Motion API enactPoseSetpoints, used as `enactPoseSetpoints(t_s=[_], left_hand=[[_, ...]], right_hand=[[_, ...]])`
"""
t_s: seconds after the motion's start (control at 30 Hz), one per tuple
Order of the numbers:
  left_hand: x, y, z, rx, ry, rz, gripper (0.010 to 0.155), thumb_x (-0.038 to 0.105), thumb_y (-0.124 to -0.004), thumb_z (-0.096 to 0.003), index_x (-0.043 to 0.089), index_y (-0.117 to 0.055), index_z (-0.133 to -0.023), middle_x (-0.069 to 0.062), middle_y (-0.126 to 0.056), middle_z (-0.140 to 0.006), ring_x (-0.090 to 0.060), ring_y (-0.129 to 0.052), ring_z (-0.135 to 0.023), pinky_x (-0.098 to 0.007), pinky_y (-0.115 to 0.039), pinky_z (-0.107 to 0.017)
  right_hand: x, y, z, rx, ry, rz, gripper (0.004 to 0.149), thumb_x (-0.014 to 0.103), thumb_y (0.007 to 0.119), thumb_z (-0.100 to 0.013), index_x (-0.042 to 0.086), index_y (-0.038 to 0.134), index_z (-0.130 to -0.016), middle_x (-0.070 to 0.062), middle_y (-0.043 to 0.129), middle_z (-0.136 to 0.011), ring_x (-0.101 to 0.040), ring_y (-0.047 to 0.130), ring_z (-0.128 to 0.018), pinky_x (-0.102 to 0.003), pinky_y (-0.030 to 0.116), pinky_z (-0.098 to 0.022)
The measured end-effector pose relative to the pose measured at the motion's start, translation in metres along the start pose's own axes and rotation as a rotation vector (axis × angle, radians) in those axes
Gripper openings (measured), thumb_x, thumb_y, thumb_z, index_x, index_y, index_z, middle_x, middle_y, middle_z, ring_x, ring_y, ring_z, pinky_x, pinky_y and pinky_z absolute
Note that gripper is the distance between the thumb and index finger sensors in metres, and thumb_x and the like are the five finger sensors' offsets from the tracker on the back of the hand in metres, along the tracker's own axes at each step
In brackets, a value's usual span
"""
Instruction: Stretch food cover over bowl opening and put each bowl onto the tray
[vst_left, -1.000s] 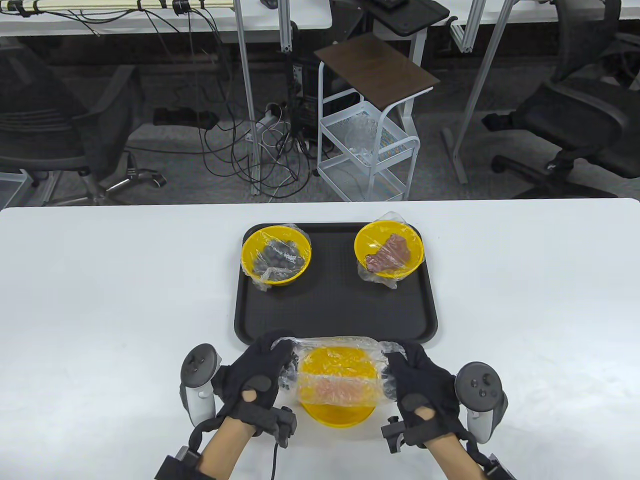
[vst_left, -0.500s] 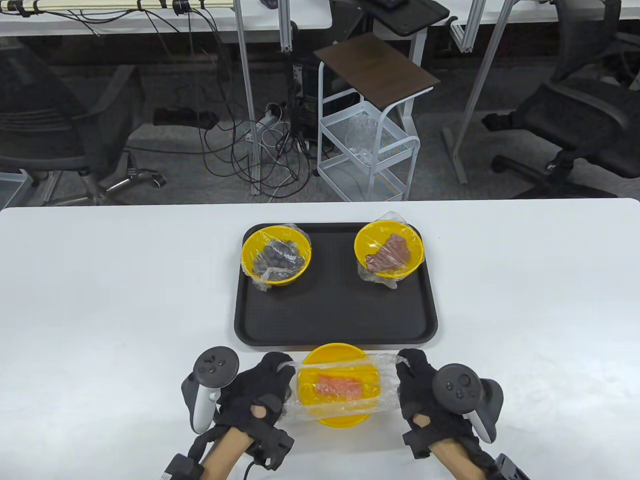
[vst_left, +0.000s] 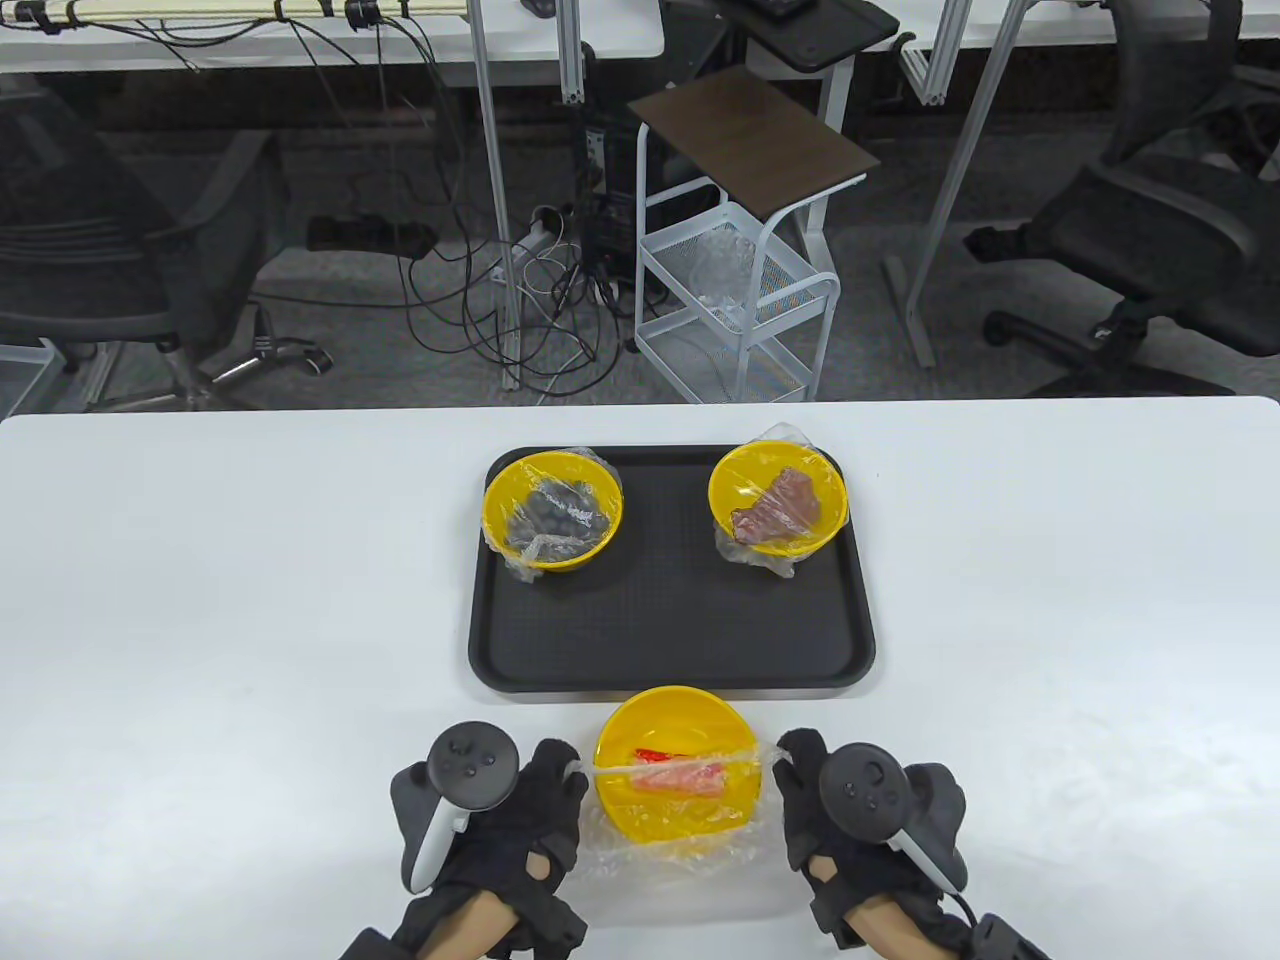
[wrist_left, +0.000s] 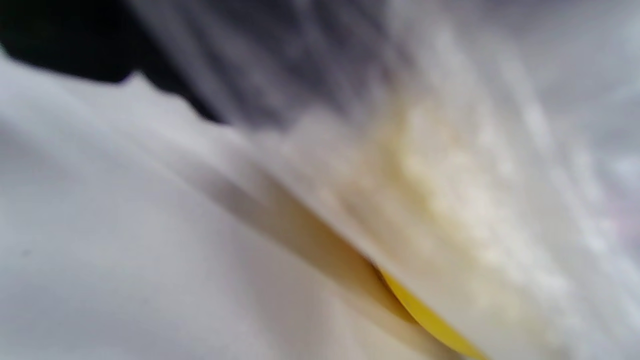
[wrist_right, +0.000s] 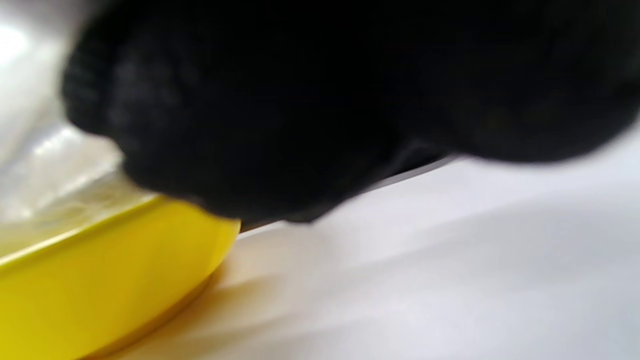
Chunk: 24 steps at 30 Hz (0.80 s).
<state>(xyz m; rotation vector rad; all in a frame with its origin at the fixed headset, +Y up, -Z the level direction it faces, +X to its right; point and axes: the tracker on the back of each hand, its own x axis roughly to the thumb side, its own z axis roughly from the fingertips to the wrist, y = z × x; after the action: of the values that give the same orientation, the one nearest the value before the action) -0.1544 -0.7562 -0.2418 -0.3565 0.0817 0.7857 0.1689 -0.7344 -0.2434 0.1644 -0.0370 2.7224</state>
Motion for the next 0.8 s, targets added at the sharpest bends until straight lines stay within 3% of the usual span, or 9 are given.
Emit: enactPoseSetpoints(t_s=[0.13, 0.43, 0.67, 0.8], left_hand=[[0.004, -0.001, 0.003, -0.043, 0.012, -0.031, 0.048, 0.039, -0.081, -0.049, 0.016, -0.079, -0.091, 0.001, -0.101, -0.038, -0.015, -0.104, -0.005, -0.035, -0.096, -0.004], [0.01, -0.011, 0.008, -0.011, 0.013, -0.165, 0.048, 0.039, -0.081, -0.0488, 0.016, -0.078, -0.091, 0.002, -0.101, -0.039, -0.015, -0.105, -0.005, -0.035, -0.096, -0.005], [0.013, -0.022, 0.01, -0.003, -0.014, -0.246, 0.049, 0.04, -0.081, -0.0486, 0.016, -0.077, -0.092, 0.002, -0.101, -0.04, -0.015, -0.105, -0.007, -0.035, -0.096, -0.006], [0.012, -0.025, 0.009, 0.03, -0.024, -0.256, 0.05, 0.04, -0.081, -0.0485, 0.016, -0.076, -0.092, 0.002, -0.101, -0.04, -0.016, -0.105, -0.007, -0.035, -0.097, -0.006]], right_hand=[[0.003, -0.005, 0.001, 0.055, -0.003, 0.0, 0.048, 0.034, 0.079, -0.046, 0.008, 0.084, -0.085, 0.009, 0.104, -0.031, -0.012, 0.109, -0.009, -0.03, 0.093, -0.003], [0.002, 0.007, 0.001, 0.246, 0.054, 0.172, 0.049, 0.033, 0.079, -0.045, 0.008, 0.08, -0.088, 0.006, 0.105, -0.038, -0.017, 0.112, -0.018, -0.033, 0.094, -0.009], [0.001, 0.012, 0.0, 0.256, 0.065, 0.234, 0.05, 0.033, 0.078, -0.045, 0.008, 0.078, -0.089, 0.004, 0.106, -0.042, -0.02, 0.112, -0.022, -0.035, 0.095, -0.012], [0.001, 0.015, 0.0, 0.209, 0.044, 0.236, 0.05, 0.033, 0.078, -0.045, 0.008, 0.077, -0.089, 0.004, 0.106, -0.043, -0.021, 0.112, -0.023, -0.035, 0.095, -0.013]])
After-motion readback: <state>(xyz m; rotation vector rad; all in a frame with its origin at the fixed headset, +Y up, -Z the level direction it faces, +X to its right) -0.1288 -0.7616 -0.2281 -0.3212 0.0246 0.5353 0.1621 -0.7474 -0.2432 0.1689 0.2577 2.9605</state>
